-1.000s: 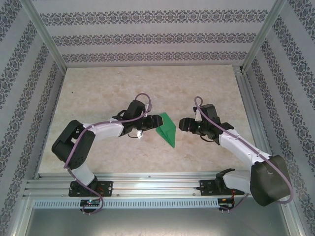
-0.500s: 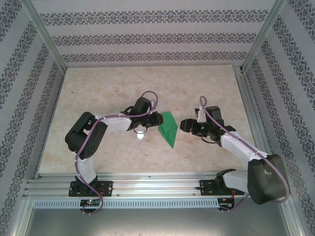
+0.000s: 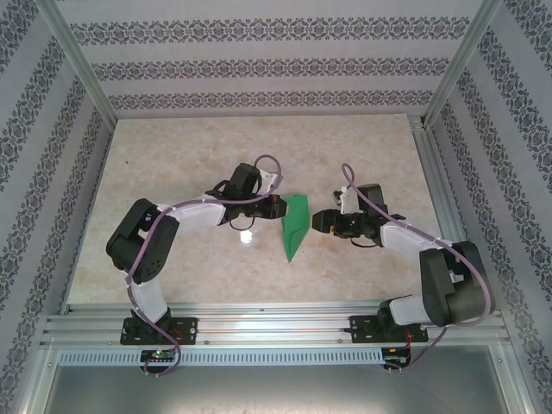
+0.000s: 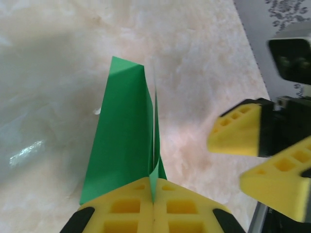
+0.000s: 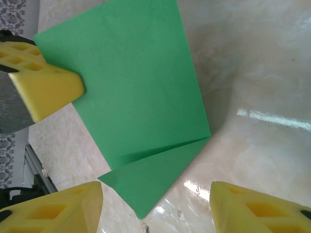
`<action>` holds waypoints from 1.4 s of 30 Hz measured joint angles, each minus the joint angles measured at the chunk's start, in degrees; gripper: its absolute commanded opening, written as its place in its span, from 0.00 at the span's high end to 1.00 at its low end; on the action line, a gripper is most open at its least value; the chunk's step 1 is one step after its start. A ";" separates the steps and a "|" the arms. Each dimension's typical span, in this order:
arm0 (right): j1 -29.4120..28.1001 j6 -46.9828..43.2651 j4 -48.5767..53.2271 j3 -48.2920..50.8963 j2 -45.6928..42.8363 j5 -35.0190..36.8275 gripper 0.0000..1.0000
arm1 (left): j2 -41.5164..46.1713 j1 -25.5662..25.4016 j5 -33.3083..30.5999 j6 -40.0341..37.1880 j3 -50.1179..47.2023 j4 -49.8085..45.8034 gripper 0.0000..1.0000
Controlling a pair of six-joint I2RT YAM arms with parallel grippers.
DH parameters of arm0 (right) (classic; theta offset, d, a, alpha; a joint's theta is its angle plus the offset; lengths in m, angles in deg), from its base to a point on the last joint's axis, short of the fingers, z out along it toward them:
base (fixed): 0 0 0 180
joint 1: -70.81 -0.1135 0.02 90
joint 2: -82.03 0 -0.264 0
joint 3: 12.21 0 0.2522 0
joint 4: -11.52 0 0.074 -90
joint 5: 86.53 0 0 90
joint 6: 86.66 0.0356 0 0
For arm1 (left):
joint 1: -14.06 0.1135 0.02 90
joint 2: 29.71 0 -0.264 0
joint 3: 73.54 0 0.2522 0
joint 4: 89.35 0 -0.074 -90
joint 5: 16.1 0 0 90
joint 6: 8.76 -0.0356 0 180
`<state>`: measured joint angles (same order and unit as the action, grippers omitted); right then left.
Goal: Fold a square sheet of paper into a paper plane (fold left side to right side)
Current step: Pick up the paper from the center of the table, then place the paper at the center of the table.
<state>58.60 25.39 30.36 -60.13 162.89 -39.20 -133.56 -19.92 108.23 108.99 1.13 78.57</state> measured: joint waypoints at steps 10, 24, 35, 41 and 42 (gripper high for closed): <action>0.74 -0.76 -6.12 -3.41 9.07 -5.44 0.45 | 0.57 0.72 5.70 -3.34 -0.31 0.24 1.00; 0.74 1.84 -12.74 -3.96 13.18 -9.29 0.90 | 0.50 1.36 6.71 -5.01 -0.33 0.22 1.00; 0.55 1.46 -6.14 -4.52 12.76 -5.60 1.00 | 0.81 1.70 0.83 -8.87 -0.44 -3.82 0.35; -1.49 5.55 0.96 -5.86 11.26 -0.37 1.00 | 13.92 0.39 -8.87 -12.94 -5.55 -6.64 0.35; -1.95 6.45 2.32 -6.29 10.97 0.55 1.00 | 16.74 -0.59 -10.73 -13.77 -6.54 -6.64 0.35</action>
<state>56.65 31.83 32.68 -66.42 173.86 -38.66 -116.82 -20.51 97.50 95.22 -5.41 71.92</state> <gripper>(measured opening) 0.042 0.651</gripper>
